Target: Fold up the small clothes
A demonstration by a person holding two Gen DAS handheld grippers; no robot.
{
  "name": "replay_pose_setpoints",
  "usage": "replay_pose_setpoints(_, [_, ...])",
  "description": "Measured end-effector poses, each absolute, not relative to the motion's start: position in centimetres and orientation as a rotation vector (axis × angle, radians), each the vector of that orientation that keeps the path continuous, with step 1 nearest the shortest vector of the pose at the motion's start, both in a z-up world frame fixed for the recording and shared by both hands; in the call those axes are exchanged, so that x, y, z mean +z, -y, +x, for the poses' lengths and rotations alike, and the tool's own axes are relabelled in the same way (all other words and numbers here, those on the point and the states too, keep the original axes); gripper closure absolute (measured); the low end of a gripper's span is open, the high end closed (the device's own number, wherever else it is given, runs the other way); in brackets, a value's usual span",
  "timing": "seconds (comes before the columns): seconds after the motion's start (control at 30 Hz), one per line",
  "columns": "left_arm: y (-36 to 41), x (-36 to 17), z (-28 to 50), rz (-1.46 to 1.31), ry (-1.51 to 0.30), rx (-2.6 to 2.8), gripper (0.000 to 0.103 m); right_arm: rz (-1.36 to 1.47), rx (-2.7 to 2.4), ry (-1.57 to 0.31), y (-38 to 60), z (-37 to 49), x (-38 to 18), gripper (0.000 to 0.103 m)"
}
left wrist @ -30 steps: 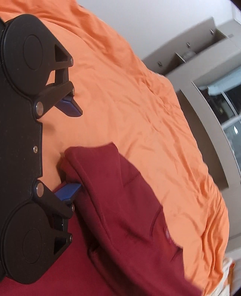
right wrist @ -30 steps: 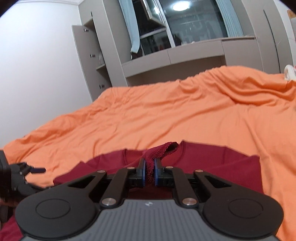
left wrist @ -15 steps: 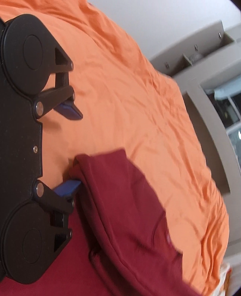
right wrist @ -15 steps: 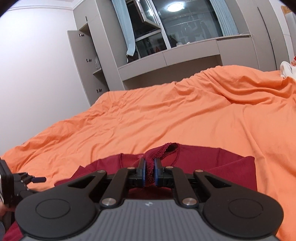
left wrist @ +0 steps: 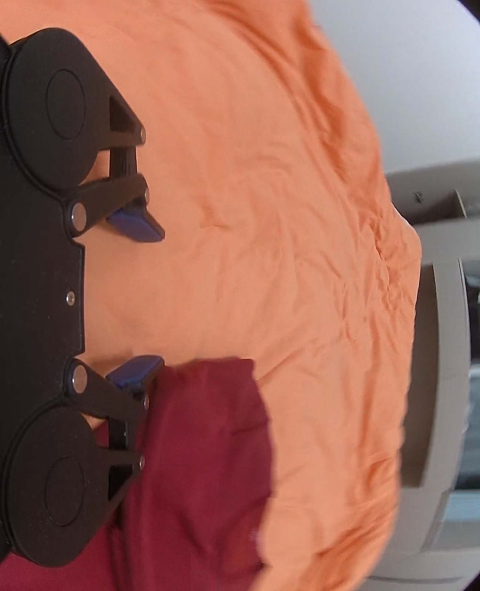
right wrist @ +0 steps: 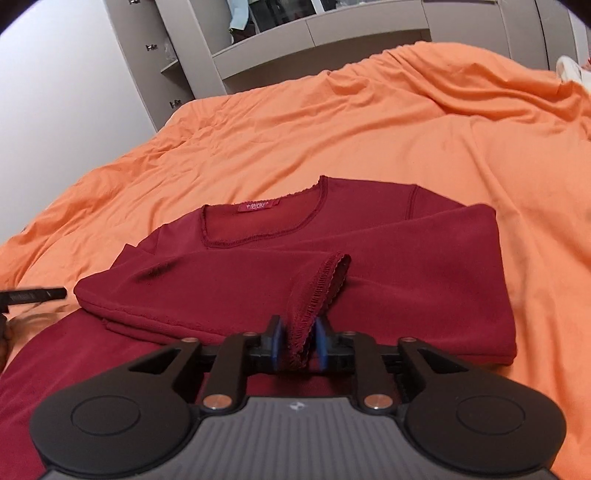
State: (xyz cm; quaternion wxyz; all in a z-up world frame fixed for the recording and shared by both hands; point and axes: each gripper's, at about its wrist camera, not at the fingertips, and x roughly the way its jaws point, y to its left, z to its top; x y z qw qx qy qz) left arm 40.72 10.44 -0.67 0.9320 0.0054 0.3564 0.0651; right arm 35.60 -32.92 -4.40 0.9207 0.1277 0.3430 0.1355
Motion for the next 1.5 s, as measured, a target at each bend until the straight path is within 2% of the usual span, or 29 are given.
replay_pose_setpoints(0.03, [-10.8,-0.2,40.4,-0.024,-0.717,0.126,0.024,0.261,0.281,-0.701,33.0,35.5,-4.4,0.059])
replay_pose_setpoints(0.07, [-10.9,0.2,40.1,-0.043,-0.701,0.114,0.02,0.264,0.281,-0.695,33.1,35.5,-4.5,0.053])
replay_pose_setpoints(0.13, [-10.4,0.5,39.8,-0.052,-0.676,0.084,0.005,0.272,0.283,-0.678,33.3,35.4,-4.3,0.041])
replay_pose_setpoints(0.27, [-8.3,0.0,41.6,-0.039,-0.677,0.004,0.005,0.274,0.279,-0.661,33.5,35.3,-4.2,0.031])
replay_pose_setpoints(0.4, [-7.7,-1.6,44.5,-0.083,-0.786,0.018,0.018,0.275,0.273,-0.655,33.6,35.2,-4.2,0.03])
replay_pose_setpoints(0.47, [-8.2,-2.5,45.2,-0.124,-0.827,0.026,0.032,0.278,0.277,-0.653,33.7,35.2,-4.2,0.029])
replay_pose_setpoints(0.53, [-8.9,-2.9,45.4,-0.184,-0.841,-0.015,0.073,0.272,0.273,-0.659,33.8,35.2,-4.2,0.027])
replay_pose_setpoints(0.6, [-9.4,-3.1,45.0,-0.236,-0.831,-0.037,0.08,0.256,0.256,-0.677,33.7,35.3,-4.3,0.021])
replay_pose_setpoints(0.63, [-9.6,-3.0,44.8,-0.245,-0.817,-0.035,0.088,0.239,0.241,-0.691,33.5,35.3,-4.3,0.015])
replay_pose_setpoints(0.7, [-10.0,-2.4,44.3,-0.287,-0.778,-0.038,0.092,0.214,0.223,-0.7,33.2,35.2,-4.3,0.013])
replay_pose_setpoints(0.83, [-9.7,-1.4,43.8,-0.242,-0.718,0.01,0.094,0.151,0.197,-0.714,32.6,34.4,-4.1,0.006])
replay_pose_setpoints(1.07, [-8.7,-3.0,44.4,-0.129,-0.777,0.059,0.093,-0.016,0.126,-0.755,31.9,32.1,-4.2,0.001])
replay_pose_setpoints(1.1, [-9.0,-3.1,44.4,-0.134,-0.791,0.054,0.09,-0.018,0.126,-0.758,32.2,31.5,-4.2,0.0])
replay_pose_setpoints(1.13, [-9.2,-3.2,44.5,-0.137,-0.802,0.055,0.08,-0.018,0.127,-0.758,32.6,30.9,-4.2,0.0])
replay_pose_setpoints(1.17, [-9.4,-3.1,44.4,-0.148,-0.798,0.071,0.075,-0.016,0.129,-0.754,32.9,30.2,-4.1,0.0])
replay_pose_setpoints(1.23, [-9.8,-2.5,44.0,-0.169,-0.785,0.093,0.051,-0.001,0.124,-0.747,33.7,29.2,-4.0,0.0])
replay_pose_setpoints(1.27, [-10.0,-2.1,43.6,-0.179,-0.772,0.095,0.045,0.016,0.12,-0.738,34.2,28.5,-4.0,0.0])
replay_pose_setpoints(1.33, [-10.2,-1.1,42.5,-0.194,-0.732,0.097,0.026,0.048,0.116,-0.721,34.9,27.3,-3.8,0.0])
replay_pose_setpoints(1.47, [-9.7,0.8,39.5,-0.197,-0.687,0.068,0.011,0.107,0.105,-0.658,35.6,23.9,-3.0,0.0])
replay_pose_setpoints(1.5, [-9.5,1.2,38.7,-0.202,-0.676,0.055,0.002,0.125,0.108,-0.634,35.8,22.9,-2.8,0.0])
